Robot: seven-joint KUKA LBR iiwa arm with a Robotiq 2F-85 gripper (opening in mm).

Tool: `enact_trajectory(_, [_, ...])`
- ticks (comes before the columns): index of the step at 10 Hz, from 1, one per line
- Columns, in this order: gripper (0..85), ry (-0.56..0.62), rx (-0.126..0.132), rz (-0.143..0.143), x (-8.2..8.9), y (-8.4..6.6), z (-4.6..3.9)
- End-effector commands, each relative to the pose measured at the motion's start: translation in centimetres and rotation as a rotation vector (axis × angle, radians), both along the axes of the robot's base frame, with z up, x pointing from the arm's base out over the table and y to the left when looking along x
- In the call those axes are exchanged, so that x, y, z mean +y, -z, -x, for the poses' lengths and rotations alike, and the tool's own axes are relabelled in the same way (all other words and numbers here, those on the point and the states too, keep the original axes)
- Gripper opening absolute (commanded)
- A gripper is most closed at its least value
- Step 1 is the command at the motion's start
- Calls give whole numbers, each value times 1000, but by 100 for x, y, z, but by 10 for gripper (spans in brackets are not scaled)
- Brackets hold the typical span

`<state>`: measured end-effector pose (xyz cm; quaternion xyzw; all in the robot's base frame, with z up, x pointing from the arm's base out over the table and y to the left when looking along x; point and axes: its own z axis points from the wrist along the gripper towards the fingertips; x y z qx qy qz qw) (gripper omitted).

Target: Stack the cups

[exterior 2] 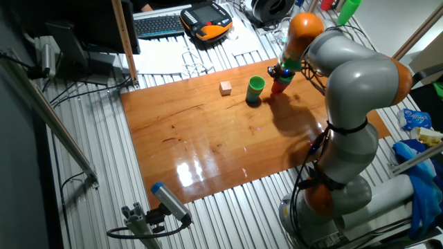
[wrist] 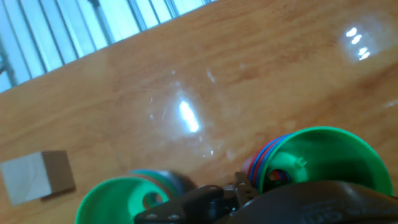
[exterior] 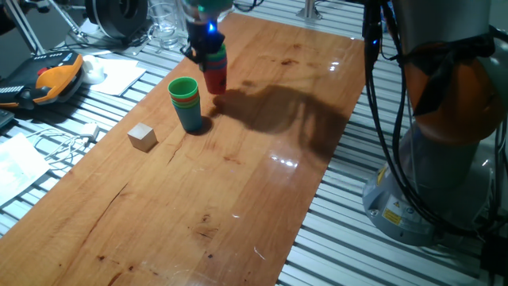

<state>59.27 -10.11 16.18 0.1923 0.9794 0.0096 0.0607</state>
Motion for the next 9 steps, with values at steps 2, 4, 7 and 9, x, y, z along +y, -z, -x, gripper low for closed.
enact_trajectory(2, [0,22,24,-4,1,-564,110])
enact_trajectory(4, [0,33,60,-22,-26,-887,116])
enact_trajectory(7, [0,-12,106,-21,-203,-1326,128])
enact_trajectory(9, [0,-19,106,-14,-199,-1387,130])
